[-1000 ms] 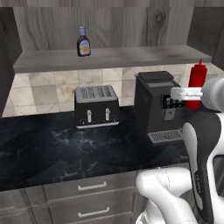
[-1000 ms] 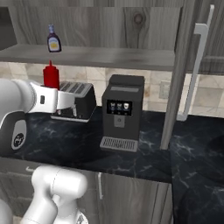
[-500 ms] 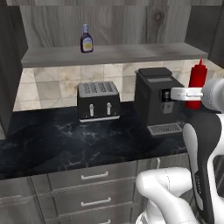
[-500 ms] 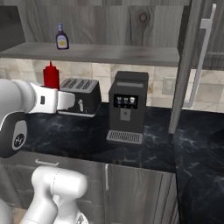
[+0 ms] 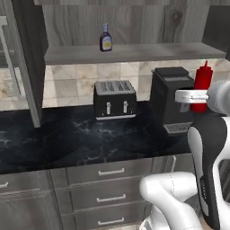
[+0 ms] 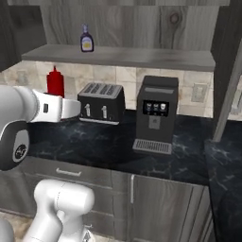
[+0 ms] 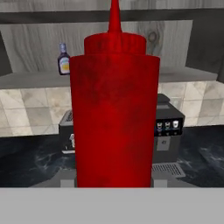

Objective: Take 2 condiments from the cabinet and move them on the counter near the stove.Make sure the condiments are lined up with each other, next to each other.

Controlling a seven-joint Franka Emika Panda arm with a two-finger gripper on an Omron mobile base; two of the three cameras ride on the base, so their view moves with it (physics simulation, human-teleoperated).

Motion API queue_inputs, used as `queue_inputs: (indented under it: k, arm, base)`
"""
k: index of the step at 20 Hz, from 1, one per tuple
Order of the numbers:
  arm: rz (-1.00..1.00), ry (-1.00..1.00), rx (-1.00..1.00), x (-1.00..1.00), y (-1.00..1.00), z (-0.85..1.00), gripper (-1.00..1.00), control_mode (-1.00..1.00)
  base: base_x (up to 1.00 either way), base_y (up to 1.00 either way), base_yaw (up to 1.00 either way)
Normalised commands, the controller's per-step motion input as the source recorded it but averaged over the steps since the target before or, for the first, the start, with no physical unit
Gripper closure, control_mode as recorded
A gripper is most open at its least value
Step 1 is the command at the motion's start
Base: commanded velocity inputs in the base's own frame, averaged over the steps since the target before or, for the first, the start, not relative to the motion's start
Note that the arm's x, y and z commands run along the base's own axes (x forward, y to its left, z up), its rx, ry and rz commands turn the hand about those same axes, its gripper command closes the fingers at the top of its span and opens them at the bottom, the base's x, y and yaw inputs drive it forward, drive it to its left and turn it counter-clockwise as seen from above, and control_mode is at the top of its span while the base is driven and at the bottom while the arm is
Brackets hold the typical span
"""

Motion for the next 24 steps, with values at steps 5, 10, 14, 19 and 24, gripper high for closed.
queue_inputs:
  k: [5,10,14,19,24]
  arm:
    - [0.0,0.0,0.0,0.0,0.0,0.0,1.0,1.0]
    - [0.0,0.0,0.0,0.0,0.0,0.0,1.0,1.0]
    - [0.0,0.0,0.0,0.0,0.0,0.0,1.0,1.0]
    - [0.0,0.0,0.0,0.0,0.0,0.0,1.0,1.0]
    - [0.0,0.0,0.0,0.0,0.0,0.0,1.0,1.0]
  base:
    - [-0.41,0.44,0.17]
    - [-0.5,0.37,0.18]
    - [-0.52,0.28,0.19]
    - [-0.41,0.26,0.19]
    - [-0.42,0.25,0.18]
